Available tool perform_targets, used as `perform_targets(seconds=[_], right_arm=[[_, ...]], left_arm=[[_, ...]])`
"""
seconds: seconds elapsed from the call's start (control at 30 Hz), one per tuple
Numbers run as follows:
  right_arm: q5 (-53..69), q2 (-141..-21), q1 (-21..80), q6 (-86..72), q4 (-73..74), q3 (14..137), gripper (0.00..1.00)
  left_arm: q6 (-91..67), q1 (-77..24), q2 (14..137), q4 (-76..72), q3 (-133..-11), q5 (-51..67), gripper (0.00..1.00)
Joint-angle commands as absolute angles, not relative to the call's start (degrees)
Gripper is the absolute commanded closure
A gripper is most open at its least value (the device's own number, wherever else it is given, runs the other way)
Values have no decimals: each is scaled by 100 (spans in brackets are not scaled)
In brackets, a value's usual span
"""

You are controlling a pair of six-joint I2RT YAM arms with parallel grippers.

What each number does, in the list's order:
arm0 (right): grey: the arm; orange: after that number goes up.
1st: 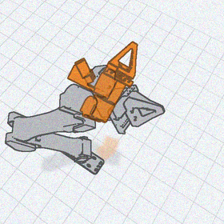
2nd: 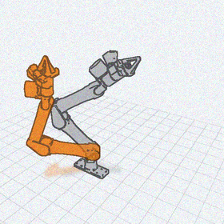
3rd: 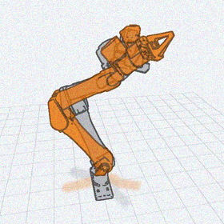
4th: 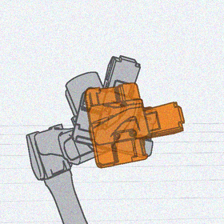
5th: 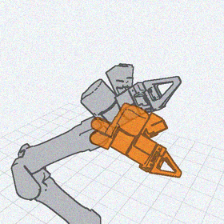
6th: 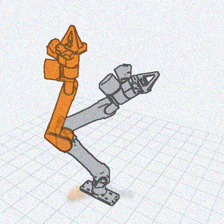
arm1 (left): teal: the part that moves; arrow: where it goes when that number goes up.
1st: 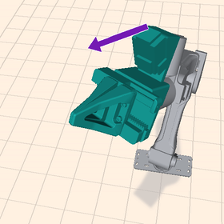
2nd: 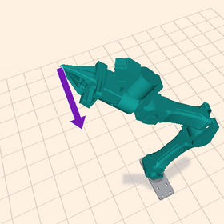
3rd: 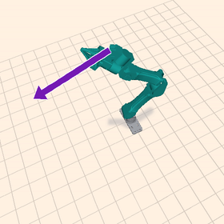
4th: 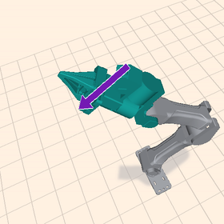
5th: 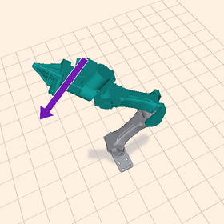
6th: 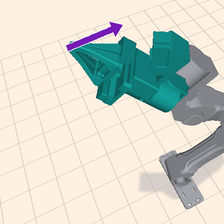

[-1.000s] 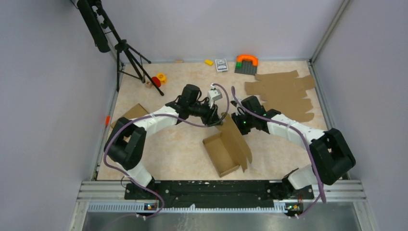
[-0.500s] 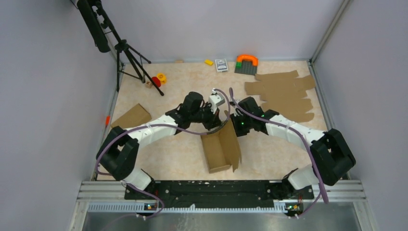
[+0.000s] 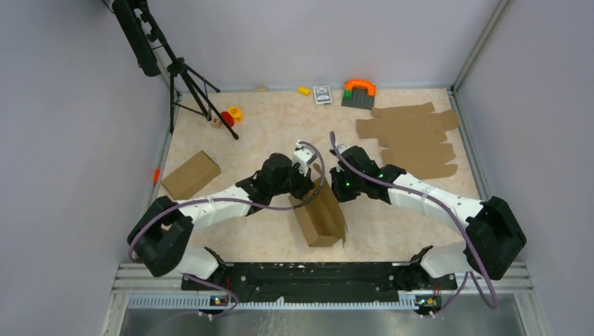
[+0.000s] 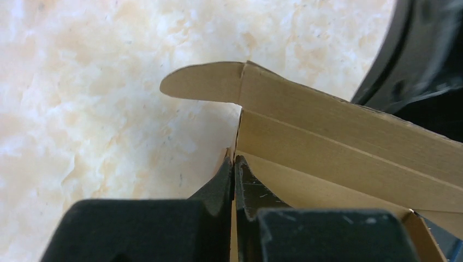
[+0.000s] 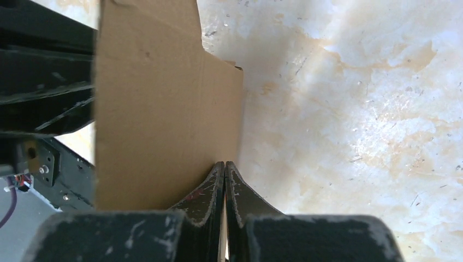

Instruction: Fold the paper box

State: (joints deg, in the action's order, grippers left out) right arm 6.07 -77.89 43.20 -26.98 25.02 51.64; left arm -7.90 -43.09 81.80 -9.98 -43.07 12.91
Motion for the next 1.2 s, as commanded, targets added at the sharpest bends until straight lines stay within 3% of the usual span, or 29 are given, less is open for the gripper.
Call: perform_targets(seconds=[0.0, 0.27, 0.37, 0.6, 0.93, 1.17], right_arm=[[357, -7560, 4520, -2830, 2459, 5480, 100], [-54, -6934, 4533, -2813, 2683, 5156, 100], [-437, -6432, 4521, -2899, 2859, 4933, 95], [-736, -4681, 4518, -3423, 3282, 4290, 76], [-649, -3274, 4527, -3456, 3497, 3684, 37], [-499, -3035, 4531, -3476, 3158, 3348, 35]], left_arm=[[-968, -4367, 7854, -1639, -3827, 798, 100], [-1089, -4403, 7475, -1902, -3245, 447, 100], [-1131, -4403, 7323, -1876, -3173, 293, 100], [-1277, -4403, 7083, -1713, -3067, -131, 100], [-1325, -4403, 7007, -1600, -3057, -98, 100], [-1239, -4404, 7031, -1528, -3118, -70, 100]])
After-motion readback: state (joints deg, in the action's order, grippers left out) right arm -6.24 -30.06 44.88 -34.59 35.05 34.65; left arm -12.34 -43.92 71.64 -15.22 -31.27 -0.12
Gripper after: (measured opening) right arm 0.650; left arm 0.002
